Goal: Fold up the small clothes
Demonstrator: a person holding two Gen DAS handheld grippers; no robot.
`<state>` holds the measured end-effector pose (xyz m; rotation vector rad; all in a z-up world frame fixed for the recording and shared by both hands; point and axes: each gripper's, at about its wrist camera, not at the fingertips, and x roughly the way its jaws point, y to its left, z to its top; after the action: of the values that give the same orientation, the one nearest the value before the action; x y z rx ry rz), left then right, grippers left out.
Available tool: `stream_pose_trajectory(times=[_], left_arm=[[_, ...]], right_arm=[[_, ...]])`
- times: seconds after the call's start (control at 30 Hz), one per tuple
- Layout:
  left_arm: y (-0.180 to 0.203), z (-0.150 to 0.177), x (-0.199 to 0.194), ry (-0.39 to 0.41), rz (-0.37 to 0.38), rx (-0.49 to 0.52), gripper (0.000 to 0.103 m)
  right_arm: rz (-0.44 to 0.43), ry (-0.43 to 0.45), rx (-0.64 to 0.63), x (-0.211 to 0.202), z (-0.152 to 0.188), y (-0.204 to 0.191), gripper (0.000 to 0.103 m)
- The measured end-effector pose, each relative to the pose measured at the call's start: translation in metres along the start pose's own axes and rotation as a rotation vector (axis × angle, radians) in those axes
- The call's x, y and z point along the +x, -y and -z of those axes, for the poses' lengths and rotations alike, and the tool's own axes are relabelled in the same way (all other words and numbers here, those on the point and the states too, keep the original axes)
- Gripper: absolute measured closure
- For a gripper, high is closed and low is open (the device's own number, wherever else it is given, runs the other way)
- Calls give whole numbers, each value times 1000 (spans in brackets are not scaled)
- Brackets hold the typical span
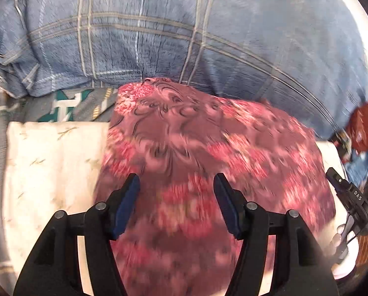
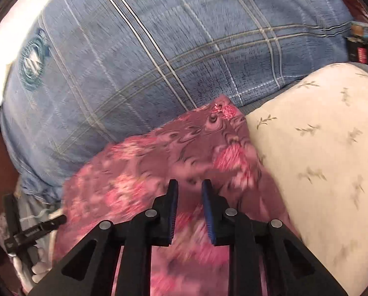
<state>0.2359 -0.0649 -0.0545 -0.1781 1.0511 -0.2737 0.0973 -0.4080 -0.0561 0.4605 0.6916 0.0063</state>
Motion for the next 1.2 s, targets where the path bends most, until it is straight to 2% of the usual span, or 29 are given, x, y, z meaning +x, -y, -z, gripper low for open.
stream_pose_trajectory(times=[0.07, 0.13, 0.17, 0.2, 0.23, 0.33, 0.43, 0.5, 0.63, 0.77, 0.93, 1.2], left_arm=[[-1, 21, -14, 15, 5, 30, 41], [-8, 42, -7, -32, 17, 22, 40], [-9, 50, 4, -79, 23, 7, 41], [-14, 58, 10, -109, 24, -12, 41], [-11, 67, 2, -33, 14, 16, 40], [-1, 76, -1, -48, -15, 35, 34], [-2, 80, -2, -59, -1, -12, 32], [-6, 85, -6, -62, 12, -31, 32], [-9, 86, -10, -68, 9, -12, 32], [0, 85, -7, -75, -8, 8, 23], [9, 87, -3, -72, -44, 44, 19], [11, 85, -1, -85, -49, 64, 18]], right_arm=[[56, 57, -52, -31, 26, -5, 76], [115, 65, -69, -46, 55, 6, 54], [147, 35, -63, -42, 66, 18, 51], [162, 14, -75, -41, 78, 27, 50], [162, 85, -138, -49, 88, 22, 50], [262, 59, -206, -42, 92, 9, 46], [379, 31, -330, -31, 101, -10, 36], [416, 35, -330, -28, 104, -8, 33], [414, 46, -313, -28, 102, -5, 29], [405, 43, -310, -26, 100, -5, 26], [350, -2, -326, -17, 94, -6, 8], [367, 22, -338, -25, 100, -8, 8]])
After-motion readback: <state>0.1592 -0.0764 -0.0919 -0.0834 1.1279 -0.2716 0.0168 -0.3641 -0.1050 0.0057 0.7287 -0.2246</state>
